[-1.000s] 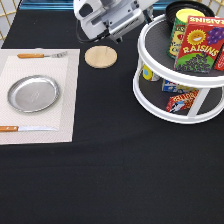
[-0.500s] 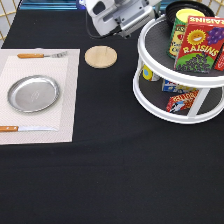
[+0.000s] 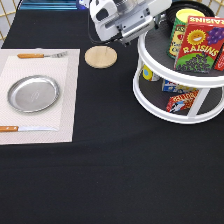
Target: Pick up the bowl from the lazy Susan and put bowl on the plate
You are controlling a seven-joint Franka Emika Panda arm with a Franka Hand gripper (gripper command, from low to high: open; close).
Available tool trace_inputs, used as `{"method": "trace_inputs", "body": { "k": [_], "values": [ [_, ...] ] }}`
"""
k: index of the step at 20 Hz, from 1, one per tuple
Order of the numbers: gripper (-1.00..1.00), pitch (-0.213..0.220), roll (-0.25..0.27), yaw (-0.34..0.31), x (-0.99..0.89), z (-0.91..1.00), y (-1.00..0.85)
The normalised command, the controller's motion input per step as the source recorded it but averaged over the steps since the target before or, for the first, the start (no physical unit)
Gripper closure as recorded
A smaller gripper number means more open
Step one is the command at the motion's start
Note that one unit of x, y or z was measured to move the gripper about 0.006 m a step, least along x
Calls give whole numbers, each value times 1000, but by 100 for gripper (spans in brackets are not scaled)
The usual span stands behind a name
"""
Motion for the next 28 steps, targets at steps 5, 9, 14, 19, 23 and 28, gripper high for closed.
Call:
{"method": "trace_inputs", "body": {
  "k": [5, 9, 14, 19, 23, 28],
  "values": [
    [-100, -55, -9, 18, -144, -275, 78],
    [-100, 1, 0, 51, 411, -12, 37],
    [-100, 28, 0, 60, 877, -21, -32],
    [-100, 62, 0, 58, 947, -17, -14],
    [-100, 80, 0, 65, 921, 1, 30],
    [-100, 65, 0, 65, 751, 69, 141]
  ]
}}
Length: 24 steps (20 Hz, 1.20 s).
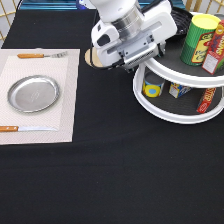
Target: Pick up the bowl from the lazy Susan and put bowl on the plate
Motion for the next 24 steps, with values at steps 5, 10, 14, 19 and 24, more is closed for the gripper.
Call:
{"method": "trace_inputs", "body": {
  "k": [5, 10, 14, 19, 24],
  "values": [
    [-100, 17, 0, 58, 381, 296, 97],
    [-100, -11, -8, 20, -25, 873, -103],
    [-100, -108, -71, -14, -464, 988, -59],
    [-100, -106, -130, -37, -666, 651, -93],
    [-100, -81, -176, -22, -781, 238, -147]
  ]
}}
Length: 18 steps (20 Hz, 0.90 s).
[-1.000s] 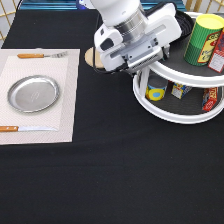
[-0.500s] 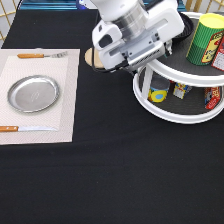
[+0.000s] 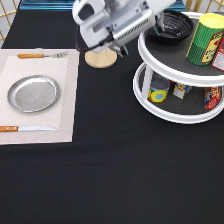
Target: Pick up the bowl from the lazy Susan and put bowl on the plate
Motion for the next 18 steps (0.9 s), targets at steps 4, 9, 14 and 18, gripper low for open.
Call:
{"method": "trace_inputs", "body": {
  "k": [4, 9, 14, 18],
  "values": [
    [-100, -56, -177, -3, -951, 157, 32],
    [-100, -29, -113, 0, -1000, 110, 310],
    [-100, -54, -96, -1, -891, 54, 585],
    [-100, -50, -122, -20, -665, -259, 558]
  ]
}}
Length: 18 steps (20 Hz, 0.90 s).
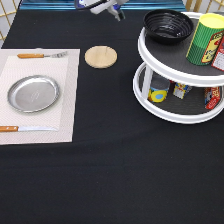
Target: Pick up the bowl from the lazy Susan and put bowl on the plate
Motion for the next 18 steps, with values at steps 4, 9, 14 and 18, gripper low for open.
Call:
{"method": "trace_inputs", "body": {
  "k": [4, 9, 14, 18],
  "values": [
    [-100, -37, -154, -47, -398, -371, 408],
    [-100, -4, -140, -69, -217, -340, 130],
    [-100, -13, -129, -91, -302, -280, 41],
    [100, -1, -122, -55, -206, -129, 181]
  ]
}}
